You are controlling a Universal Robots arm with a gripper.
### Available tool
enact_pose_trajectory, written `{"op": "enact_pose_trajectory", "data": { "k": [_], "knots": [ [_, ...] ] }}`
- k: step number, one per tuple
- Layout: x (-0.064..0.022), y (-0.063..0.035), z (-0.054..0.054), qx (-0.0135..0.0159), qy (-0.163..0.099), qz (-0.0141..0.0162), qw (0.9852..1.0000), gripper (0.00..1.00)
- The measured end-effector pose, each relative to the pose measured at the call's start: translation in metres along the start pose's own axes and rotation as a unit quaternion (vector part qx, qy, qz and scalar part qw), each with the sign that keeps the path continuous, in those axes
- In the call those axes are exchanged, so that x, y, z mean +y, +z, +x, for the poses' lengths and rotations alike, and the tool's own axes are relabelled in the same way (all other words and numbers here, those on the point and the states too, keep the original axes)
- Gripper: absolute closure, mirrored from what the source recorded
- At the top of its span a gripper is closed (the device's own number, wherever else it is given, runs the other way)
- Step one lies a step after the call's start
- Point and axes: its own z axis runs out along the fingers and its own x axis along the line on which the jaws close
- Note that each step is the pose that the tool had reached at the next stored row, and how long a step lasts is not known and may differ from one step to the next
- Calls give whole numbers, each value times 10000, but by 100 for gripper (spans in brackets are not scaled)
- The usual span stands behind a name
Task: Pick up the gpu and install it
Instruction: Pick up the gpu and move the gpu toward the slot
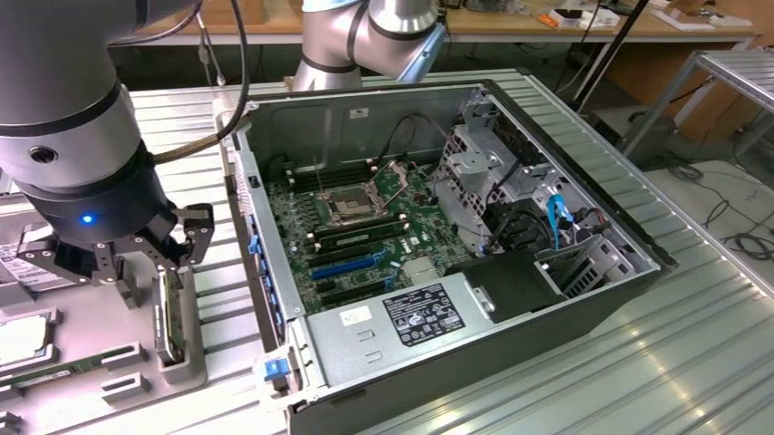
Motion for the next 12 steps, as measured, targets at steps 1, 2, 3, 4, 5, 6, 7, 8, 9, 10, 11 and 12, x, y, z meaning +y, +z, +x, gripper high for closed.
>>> {"op": "enact_pose_trajectory", "data": {
  "k": [1,2,3,4,5,6,7,8,9,10,11,12],
  "knots": [
    [0,6,0,-1,0,0,10000,52],
    [0,11,0,-1,0,0,10000,52],
    [-1,15,0,-1,0,0,10000,52],
    [-1,20,1,-1,0,0,10000,52],
    [-1,26,1,-1,0,0,10000,52],
    [-1,29,1,-1,0,1,10000,52],
    [-1,33,1,-1,0,-1,10000,52],
    [-1,38,1,-2,0,-1,10000,52],
    [-2,41,1,-2,0,-1,10000,52],
    [-2,44,2,-1,0,0,10000,52],
    [-2,47,2,-1,0,0,10000,52],
    [-2,51,2,-1,0,0,10000,52]
  ]
}}
